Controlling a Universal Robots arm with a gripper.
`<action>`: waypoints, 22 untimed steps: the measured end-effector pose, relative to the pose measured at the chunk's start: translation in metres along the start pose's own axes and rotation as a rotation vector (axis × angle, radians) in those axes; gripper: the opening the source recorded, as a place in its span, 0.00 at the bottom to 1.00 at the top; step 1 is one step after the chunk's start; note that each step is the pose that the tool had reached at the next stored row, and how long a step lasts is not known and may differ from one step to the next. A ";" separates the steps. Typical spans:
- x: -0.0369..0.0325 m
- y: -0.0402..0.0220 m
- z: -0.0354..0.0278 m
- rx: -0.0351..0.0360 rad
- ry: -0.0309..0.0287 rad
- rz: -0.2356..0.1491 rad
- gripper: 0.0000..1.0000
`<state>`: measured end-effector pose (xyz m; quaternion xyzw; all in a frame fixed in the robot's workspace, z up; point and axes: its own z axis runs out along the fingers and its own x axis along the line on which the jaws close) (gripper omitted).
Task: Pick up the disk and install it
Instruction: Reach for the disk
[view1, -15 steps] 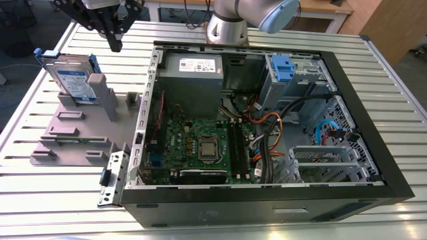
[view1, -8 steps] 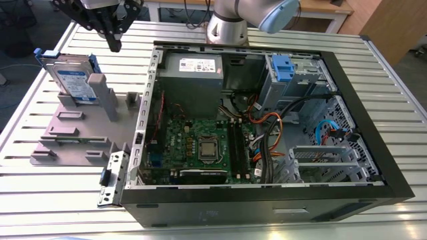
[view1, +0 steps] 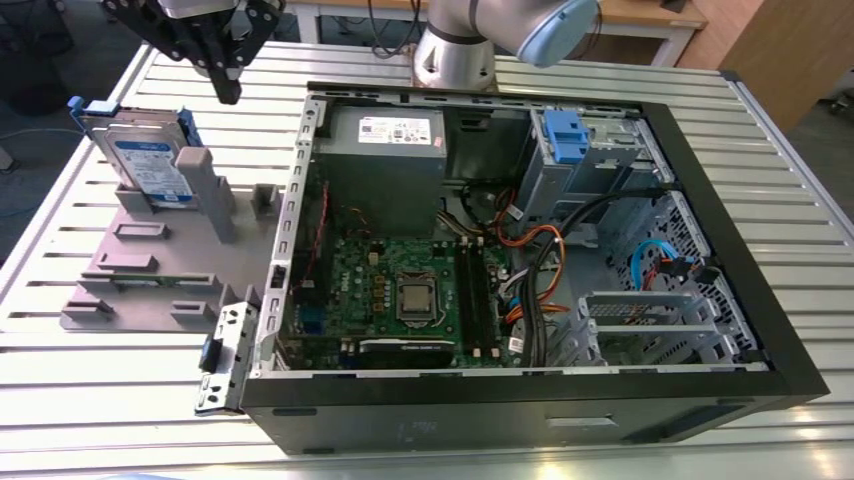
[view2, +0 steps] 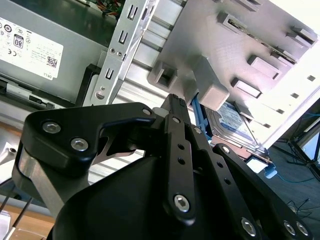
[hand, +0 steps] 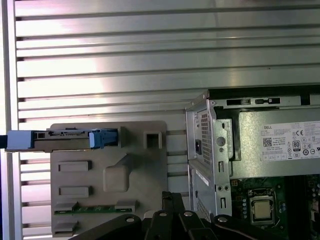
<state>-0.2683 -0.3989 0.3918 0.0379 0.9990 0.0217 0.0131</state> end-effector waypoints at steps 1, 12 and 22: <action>0.0002 0.0000 0.0000 0.0000 0.0000 0.000 0.11; 0.0025 -0.0002 0.0000 0.0000 0.0000 0.000 0.11; 0.0046 -0.0003 0.0000 0.0000 0.0000 0.000 0.11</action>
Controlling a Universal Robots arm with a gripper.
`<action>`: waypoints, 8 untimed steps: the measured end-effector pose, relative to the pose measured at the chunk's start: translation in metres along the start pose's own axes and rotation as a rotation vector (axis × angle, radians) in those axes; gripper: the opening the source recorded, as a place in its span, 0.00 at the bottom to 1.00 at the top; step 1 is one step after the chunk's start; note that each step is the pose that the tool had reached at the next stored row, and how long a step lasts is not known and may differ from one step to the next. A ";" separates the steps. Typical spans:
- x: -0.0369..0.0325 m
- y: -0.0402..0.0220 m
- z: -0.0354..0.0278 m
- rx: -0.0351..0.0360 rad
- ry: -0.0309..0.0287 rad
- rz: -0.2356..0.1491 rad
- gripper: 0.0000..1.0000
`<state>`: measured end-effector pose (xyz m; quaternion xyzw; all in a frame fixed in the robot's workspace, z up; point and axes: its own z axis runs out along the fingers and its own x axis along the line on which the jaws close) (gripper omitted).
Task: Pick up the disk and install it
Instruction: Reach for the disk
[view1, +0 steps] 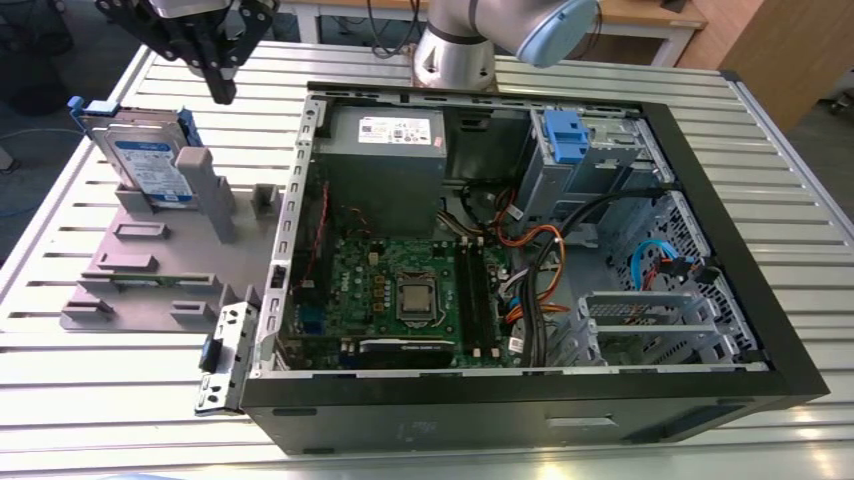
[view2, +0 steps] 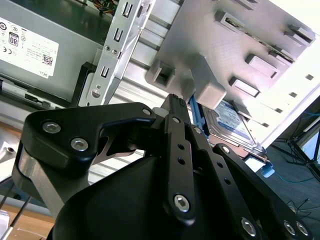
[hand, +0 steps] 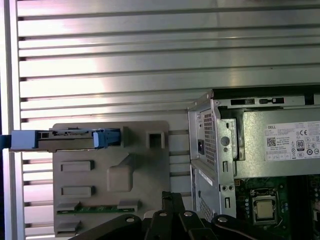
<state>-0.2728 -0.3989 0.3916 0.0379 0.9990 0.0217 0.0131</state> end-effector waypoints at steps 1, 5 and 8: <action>0.0002 0.0000 0.0000 0.0000 0.0000 0.000 0.11; 0.0010 -0.0001 0.0000 0.0000 0.0000 0.000 0.11; 0.0016 -0.0001 0.0000 -0.0001 -0.0001 0.000 0.11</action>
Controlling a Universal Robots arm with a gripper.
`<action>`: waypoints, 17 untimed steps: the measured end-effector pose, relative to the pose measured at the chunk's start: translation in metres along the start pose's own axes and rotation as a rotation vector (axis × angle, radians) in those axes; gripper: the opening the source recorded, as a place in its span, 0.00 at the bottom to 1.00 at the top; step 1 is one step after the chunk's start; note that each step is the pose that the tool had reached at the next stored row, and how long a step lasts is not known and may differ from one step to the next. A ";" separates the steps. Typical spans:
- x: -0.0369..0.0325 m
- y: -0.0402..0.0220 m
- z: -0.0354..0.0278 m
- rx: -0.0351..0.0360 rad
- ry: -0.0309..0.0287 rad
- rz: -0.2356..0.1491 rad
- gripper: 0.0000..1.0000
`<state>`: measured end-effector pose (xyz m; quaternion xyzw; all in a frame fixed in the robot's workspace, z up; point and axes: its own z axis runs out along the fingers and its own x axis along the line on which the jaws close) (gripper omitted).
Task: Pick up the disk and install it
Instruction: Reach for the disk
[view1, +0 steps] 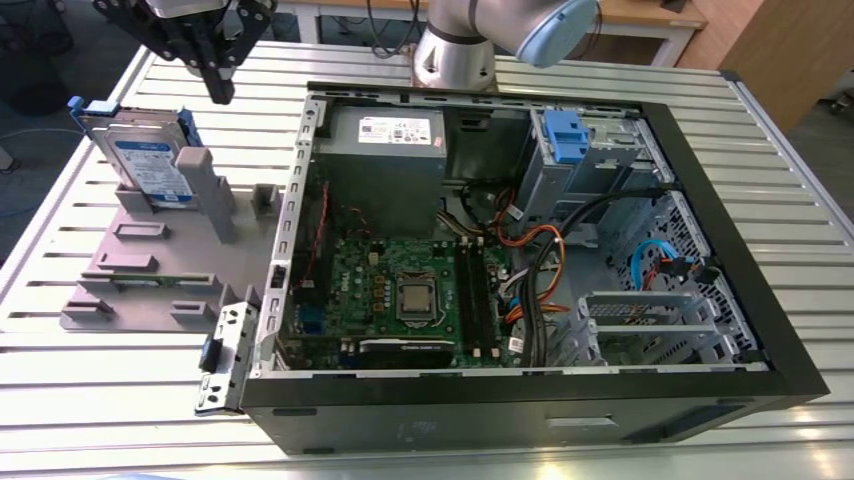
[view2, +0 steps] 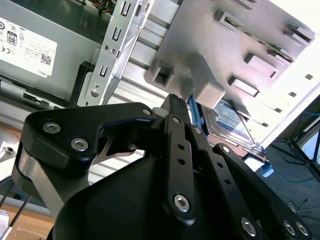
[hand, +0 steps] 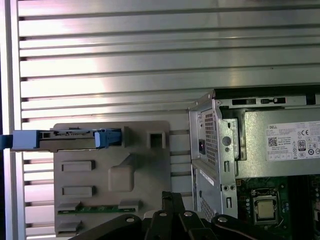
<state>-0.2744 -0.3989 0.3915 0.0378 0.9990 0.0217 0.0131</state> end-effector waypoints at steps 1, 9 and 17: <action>0.0002 0.0000 0.0000 0.0001 0.0000 0.000 0.11; 0.0020 -0.0001 -0.0001 0.0001 0.0001 0.000 0.11; 0.0039 -0.0003 -0.0001 0.0000 0.0001 0.000 0.11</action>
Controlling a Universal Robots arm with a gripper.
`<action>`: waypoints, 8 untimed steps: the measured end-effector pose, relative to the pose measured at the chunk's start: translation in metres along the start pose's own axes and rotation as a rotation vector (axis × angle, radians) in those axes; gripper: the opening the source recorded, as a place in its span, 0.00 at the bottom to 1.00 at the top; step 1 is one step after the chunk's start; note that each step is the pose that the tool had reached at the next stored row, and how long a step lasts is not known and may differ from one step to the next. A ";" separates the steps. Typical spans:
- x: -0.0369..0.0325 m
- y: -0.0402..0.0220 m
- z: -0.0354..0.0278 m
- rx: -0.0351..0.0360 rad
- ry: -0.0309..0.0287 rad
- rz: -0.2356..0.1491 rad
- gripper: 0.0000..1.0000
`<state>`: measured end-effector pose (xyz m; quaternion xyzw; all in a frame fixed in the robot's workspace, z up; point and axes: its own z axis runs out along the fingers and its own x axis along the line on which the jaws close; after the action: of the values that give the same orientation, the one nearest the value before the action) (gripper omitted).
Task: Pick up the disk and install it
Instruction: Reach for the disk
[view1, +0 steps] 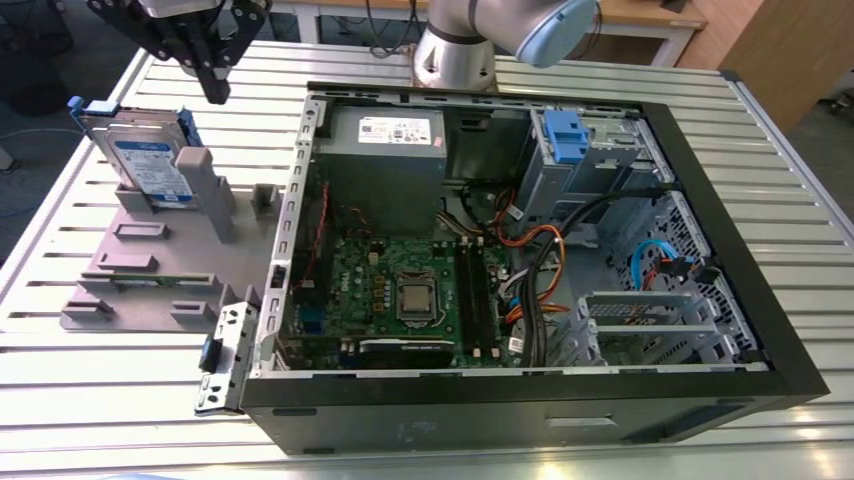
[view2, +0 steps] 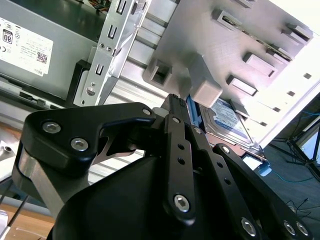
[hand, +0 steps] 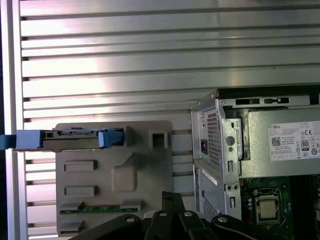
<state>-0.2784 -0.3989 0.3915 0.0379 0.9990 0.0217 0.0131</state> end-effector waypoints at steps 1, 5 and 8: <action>0.0002 0.0000 0.0000 0.0000 0.0000 0.000 0.11; 0.0013 -0.0001 0.0000 0.0000 0.0000 0.000 0.11; 0.0021 -0.0002 0.0000 0.0000 0.0000 0.000 0.11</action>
<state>-0.2805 -0.3990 0.3914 0.0378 0.9990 0.0217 0.0131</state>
